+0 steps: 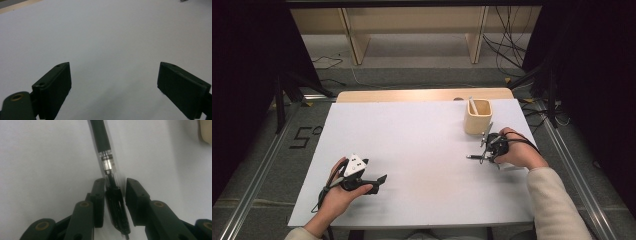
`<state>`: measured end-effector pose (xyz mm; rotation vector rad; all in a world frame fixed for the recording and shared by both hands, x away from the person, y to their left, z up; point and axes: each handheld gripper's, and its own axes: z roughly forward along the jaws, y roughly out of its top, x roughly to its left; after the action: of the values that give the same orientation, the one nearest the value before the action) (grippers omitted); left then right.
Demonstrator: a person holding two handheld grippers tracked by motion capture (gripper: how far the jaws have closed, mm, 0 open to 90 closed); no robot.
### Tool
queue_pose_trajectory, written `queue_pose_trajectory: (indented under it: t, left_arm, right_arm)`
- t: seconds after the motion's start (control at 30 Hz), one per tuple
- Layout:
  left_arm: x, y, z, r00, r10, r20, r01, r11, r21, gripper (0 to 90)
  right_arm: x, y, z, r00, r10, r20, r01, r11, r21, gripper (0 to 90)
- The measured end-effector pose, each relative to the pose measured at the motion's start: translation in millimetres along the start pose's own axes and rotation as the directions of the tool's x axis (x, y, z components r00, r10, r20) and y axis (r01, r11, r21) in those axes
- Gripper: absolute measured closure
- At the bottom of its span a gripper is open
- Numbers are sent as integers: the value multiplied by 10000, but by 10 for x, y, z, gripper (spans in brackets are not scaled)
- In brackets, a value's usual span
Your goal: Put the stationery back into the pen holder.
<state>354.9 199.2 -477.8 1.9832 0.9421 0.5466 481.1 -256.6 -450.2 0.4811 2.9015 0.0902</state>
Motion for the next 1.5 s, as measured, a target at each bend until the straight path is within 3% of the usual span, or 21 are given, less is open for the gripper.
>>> queue_pose_trajectory:
  t: [0.37,1.5]
  left_arm:
    - [-1,1,1,10000,9,2,-9,10000,11,120]
    - [-4,0,0,10000,15,4,-15,10000,-2,120]
  right_arm:
    - [37,53,-4,9978,-633,194,628,9978,228,723]
    - [58,119,10,9924,-1212,195,1203,9918,443,770]
